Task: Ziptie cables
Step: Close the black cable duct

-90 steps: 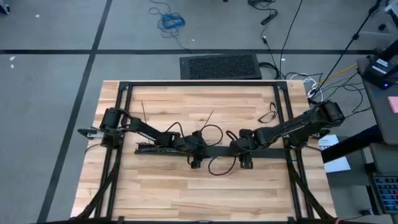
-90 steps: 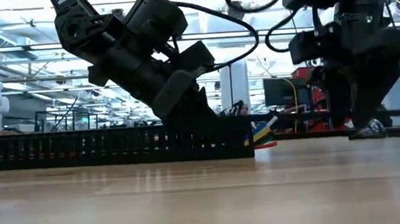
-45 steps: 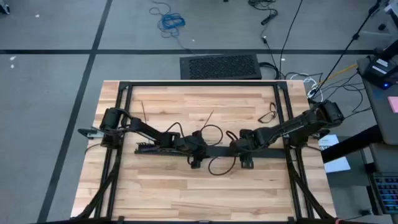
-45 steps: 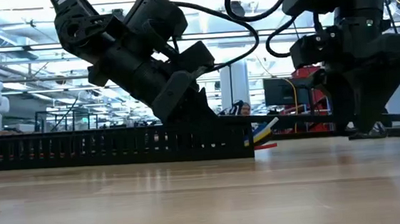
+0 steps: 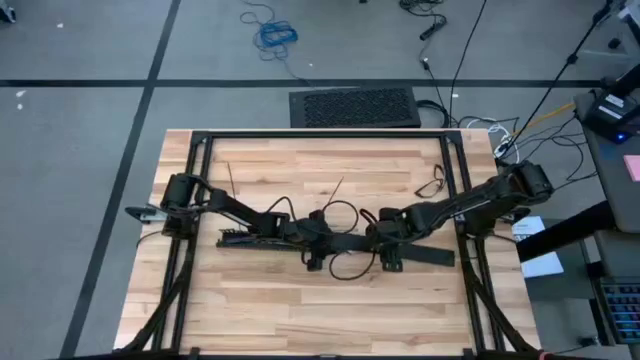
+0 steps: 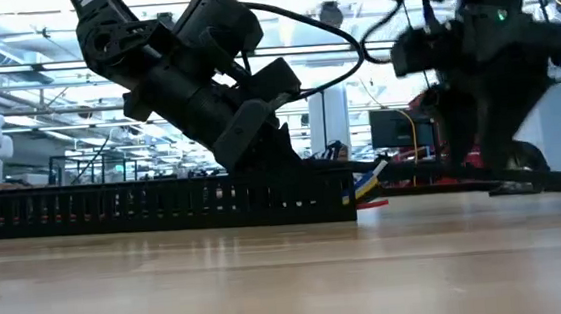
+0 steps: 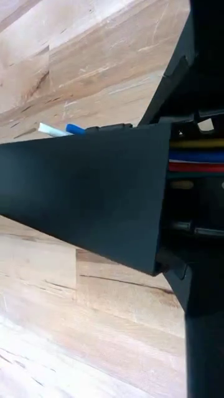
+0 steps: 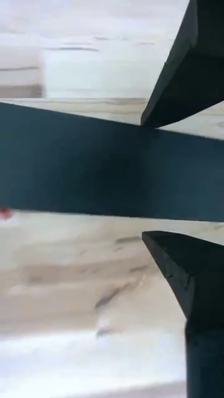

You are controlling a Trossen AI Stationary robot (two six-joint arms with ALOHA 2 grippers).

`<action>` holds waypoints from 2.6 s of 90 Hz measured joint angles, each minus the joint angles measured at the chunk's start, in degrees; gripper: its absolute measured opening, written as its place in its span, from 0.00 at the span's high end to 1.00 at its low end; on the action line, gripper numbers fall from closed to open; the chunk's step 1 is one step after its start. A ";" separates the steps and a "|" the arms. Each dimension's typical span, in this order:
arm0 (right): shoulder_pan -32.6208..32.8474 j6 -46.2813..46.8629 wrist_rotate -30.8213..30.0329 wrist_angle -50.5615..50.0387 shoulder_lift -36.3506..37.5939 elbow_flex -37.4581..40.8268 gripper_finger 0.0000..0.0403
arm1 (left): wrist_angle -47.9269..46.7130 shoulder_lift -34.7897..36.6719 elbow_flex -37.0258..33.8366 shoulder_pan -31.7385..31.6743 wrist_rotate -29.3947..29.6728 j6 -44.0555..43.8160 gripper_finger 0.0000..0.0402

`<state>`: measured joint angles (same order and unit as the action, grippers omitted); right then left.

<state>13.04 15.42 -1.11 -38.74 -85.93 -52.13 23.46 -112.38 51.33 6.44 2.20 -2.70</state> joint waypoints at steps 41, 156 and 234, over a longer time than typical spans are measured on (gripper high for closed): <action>0.48 -3.50 -3.40 2.11 5.10 -4.37 0.35 | 0.00 0.00 0.00 0.00 0.02 -0.04 0.40; -0.40 -0.33 -7.63 10.51 -8.33 0.40 0.26 | -0.01 0.00 -0.01 0.00 0.04 -0.02 0.40; 4.53 1.72 -18.55 10.22 -8.90 -0.58 0.33 | 0.00 0.00 -0.02 0.00 0.02 -1.08 0.40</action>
<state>17.56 17.15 -19.66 -28.51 -94.83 -52.71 23.46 -112.38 51.31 6.44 2.22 -3.78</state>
